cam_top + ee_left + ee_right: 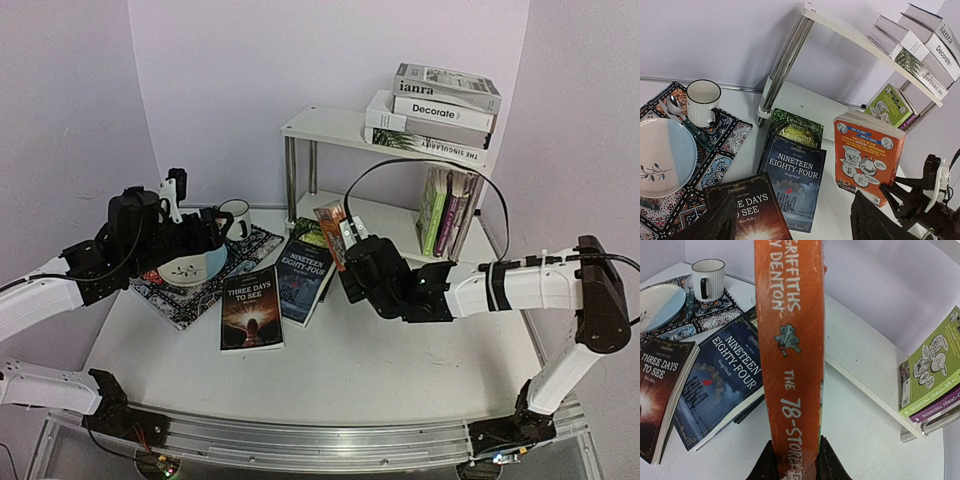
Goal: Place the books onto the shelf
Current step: Place the book on the shelf.
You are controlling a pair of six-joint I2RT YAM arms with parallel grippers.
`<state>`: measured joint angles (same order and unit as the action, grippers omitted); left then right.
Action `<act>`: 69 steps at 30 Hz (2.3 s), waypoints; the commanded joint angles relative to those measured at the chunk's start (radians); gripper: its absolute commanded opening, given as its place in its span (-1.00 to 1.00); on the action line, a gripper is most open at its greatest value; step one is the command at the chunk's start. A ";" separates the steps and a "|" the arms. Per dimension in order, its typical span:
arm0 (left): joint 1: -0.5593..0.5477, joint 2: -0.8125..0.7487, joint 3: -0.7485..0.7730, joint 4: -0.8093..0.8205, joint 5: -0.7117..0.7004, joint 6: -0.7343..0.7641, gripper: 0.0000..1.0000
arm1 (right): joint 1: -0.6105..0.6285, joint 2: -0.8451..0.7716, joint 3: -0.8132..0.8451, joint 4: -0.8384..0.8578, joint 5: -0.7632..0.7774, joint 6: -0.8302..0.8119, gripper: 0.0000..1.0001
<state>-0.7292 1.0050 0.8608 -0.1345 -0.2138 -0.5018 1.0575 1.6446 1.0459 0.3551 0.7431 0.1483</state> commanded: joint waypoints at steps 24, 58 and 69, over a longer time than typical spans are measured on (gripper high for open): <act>0.004 -0.001 0.007 -0.020 -0.020 -0.019 0.58 | -0.157 0.126 -0.098 0.890 0.140 -0.245 -1.00; 0.004 0.062 0.030 -0.023 0.012 -0.054 0.57 | -0.457 0.395 -0.044 1.248 0.038 -0.102 -0.99; 0.004 0.080 0.032 -0.022 0.018 -0.059 0.58 | -0.478 0.391 -0.076 1.251 0.038 -0.047 -0.78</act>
<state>-0.7292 1.0778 0.8608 -0.1608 -0.2039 -0.5515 0.5840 2.0308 0.9797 1.3080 0.7658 0.0638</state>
